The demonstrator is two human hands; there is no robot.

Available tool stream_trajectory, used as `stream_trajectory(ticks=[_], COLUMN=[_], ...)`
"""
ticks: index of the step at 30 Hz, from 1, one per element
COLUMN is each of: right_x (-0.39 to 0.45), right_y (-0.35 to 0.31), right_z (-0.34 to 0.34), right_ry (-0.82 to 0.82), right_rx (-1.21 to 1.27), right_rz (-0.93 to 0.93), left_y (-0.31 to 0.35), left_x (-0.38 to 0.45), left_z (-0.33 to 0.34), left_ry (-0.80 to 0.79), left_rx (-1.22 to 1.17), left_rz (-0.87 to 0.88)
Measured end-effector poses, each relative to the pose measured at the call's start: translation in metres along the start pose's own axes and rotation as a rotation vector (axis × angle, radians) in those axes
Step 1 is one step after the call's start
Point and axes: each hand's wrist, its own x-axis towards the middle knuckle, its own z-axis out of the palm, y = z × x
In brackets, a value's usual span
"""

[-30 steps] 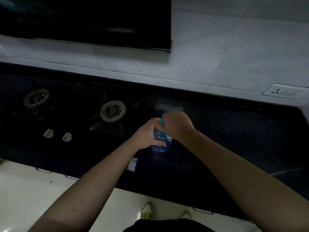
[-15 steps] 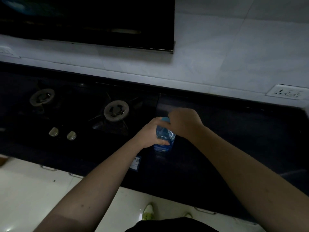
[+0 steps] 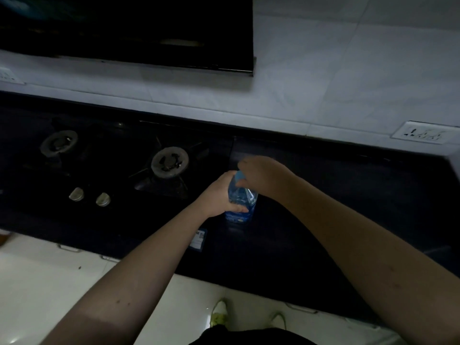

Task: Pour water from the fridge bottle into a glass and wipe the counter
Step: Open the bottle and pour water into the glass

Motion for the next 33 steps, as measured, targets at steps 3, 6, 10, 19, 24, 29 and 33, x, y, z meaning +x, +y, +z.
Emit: stream_trajectory(ticks=[3, 6, 10, 19, 24, 29, 33], right_x=[0.002, 0.002, -0.009, -0.001, -0.006, -0.007, -0.006], right_y=[0.0, 0.002, -0.002, -0.026, -0.013, 0.002, -0.003], right_z=[0.0, -0.003, -0.005, 0.003, -0.008, -0.009, 0.005], right_ry=[0.004, -0.026, 0.062, 0.086, 0.013, -0.023, 0.055], right_rx=[-0.056, -0.046, 0.098, -0.066, 0.01, 0.062, 0.18], right_rz=[-0.072, -0.085, 0.094, 0.344, 0.108, -0.089, -0.106], left_y=[-0.002, -0.002, -0.003, 0.0, 0.0, -0.004, -0.001], left_x=[0.001, 0.002, 0.002, 0.0, -0.001, 0.001, 0.001], left_z=[0.001, 0.001, 0.002, 0.0, 0.0, 0.002, 0.0], left_ry=[0.0, 0.001, 0.004, 0.005, 0.009, -0.007, -0.01], left_rx=[0.007, 0.015, 0.019, 0.0, -0.014, 0.01, 0.009], left_rz=[0.0, 0.002, 0.014, 0.008, -0.012, 0.012, 0.007])
